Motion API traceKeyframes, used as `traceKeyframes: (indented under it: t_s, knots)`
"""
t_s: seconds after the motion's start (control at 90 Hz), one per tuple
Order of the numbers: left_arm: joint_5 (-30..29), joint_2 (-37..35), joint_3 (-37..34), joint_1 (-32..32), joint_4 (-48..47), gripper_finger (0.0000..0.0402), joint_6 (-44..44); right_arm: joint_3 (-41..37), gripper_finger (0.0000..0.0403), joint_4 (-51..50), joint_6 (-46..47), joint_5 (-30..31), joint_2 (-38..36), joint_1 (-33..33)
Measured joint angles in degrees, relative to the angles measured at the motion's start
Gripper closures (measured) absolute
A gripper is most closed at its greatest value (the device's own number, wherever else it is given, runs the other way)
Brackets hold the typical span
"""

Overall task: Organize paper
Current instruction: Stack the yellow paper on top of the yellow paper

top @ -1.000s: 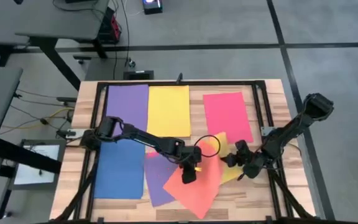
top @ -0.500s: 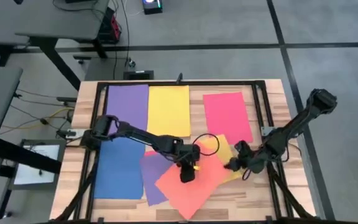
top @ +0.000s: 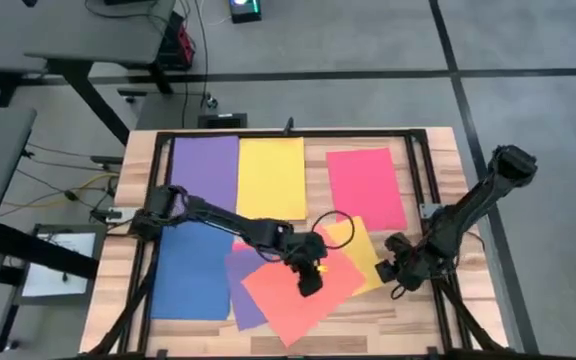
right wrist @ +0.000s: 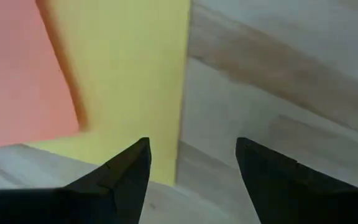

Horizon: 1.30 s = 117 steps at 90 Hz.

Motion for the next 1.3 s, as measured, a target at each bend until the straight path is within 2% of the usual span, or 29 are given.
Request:
traceKeyframes:
  t_s: [0.111, 0.333, 0.767, 0.911, 1.044, 1.156, 1.222, 1.3]
  knots:
    - [0.0, 3.8, 0.1, 0.0, 4.7, 0.0311, -3.3, 0.4, 0.0176, 1.9, -1.1, 0.8, 4.0, 0.1]
    - [0.2, 8.0, 0.4, 0.1, 4.9, 0.0311, -5.7, 1.6, 0.0176, 2.1, 0.6, 1.9, 6.3, 1.2]
    - [-0.2, 8.4, 0.3, 0.2, 4.1, 0.0311, -2.3, 1.1, 0.0176, 11.2, 2.2, 5.5, 7.6, 1.2]
    - [-0.3, 8.5, 0.2, 0.2, 4.9, 0.0311, -0.7, 0.6, 0.0176, 20.4, 0.9, 11.0, 8.2, 1.8]
    - [-0.3, 8.5, 0.2, 0.2, 5.6, 0.0311, -0.6, -2.0, 0.0176, 39.5, -6.5, 22.7, 8.2, 2.0]
    - [0.3, 8.5, 0.1, 0.2, 6.4, 0.0311, -0.5, -4.8, 0.0176, 53.7, -16.0, 29.6, 9.0, 1.9]
    - [0.6, 8.5, 0.1, 0.2, 7.5, 0.0311, -0.5, -4.8, 0.0176, 56.4, -18.4, 31.5, 9.6, 1.1]
    - [1.6, 8.5, 0.1, 0.2, 7.8, 0.0311, -0.5, -5.0, 0.0176, 54.2, -17.6, 30.9, 10.4, 0.1]
